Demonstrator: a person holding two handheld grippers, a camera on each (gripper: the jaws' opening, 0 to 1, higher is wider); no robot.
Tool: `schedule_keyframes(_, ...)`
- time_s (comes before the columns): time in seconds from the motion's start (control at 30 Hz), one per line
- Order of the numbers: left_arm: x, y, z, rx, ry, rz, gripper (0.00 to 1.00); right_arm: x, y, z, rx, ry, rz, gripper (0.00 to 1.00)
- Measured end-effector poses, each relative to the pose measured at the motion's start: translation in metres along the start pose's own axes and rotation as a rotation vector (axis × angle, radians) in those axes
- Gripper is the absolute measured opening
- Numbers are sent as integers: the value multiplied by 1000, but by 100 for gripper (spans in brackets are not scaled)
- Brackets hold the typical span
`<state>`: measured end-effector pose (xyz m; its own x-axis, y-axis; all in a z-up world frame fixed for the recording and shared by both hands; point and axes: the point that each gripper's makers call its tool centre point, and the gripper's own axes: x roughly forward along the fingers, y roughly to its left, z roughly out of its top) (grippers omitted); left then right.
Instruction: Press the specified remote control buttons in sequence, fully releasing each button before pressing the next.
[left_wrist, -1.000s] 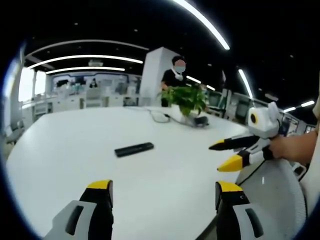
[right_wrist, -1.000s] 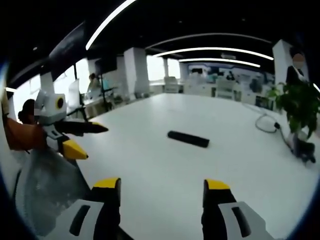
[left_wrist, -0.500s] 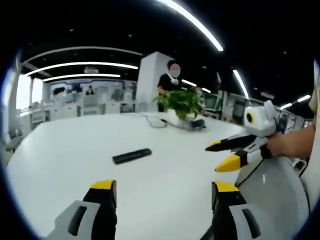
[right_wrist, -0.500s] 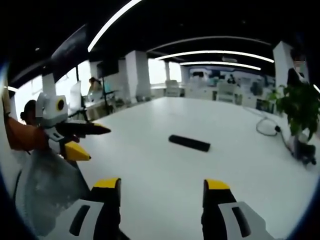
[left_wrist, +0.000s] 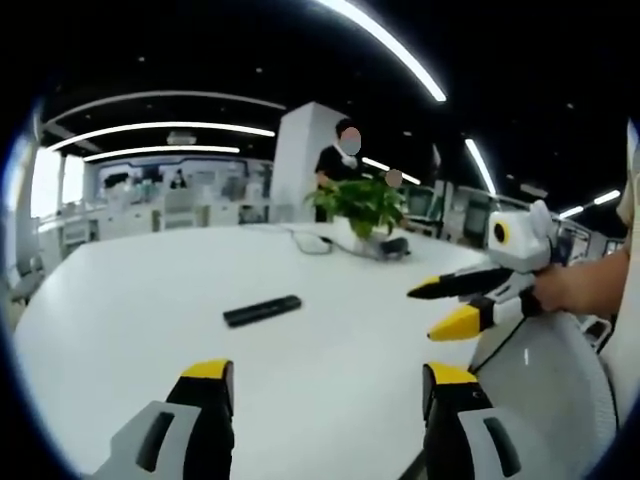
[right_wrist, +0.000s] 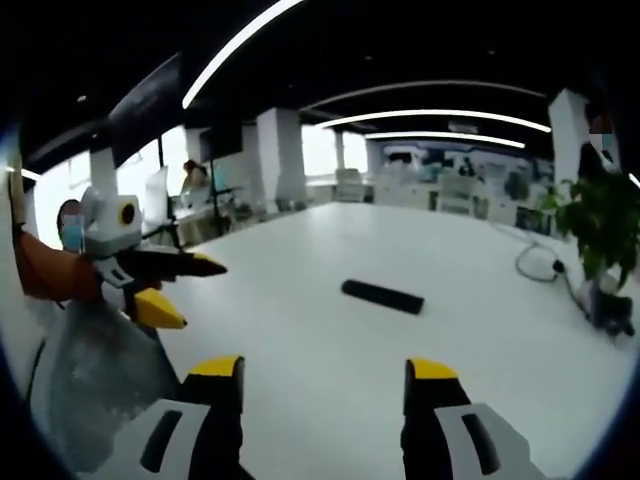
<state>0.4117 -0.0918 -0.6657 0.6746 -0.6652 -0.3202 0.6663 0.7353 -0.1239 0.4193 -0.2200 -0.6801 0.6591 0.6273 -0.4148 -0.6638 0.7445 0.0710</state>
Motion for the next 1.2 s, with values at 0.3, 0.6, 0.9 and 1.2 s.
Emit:
schedule_keyframes(0.3,0,1,7,34,-9,-6,79,1,7,3,-38,8,26,63)
schedule_keyframes(0.6,6,12,20,70,-13,-12,79,4,5,7,-143,35,41,64)
schedule_keyframes(0.9,11,28,26,71,-4,-22,79,8,-8,23,-113,13,47,64)
schedule_keyframes(1.2,19,37,36,86,-3,-36,79,12,-20,39,-156,16,57,64)
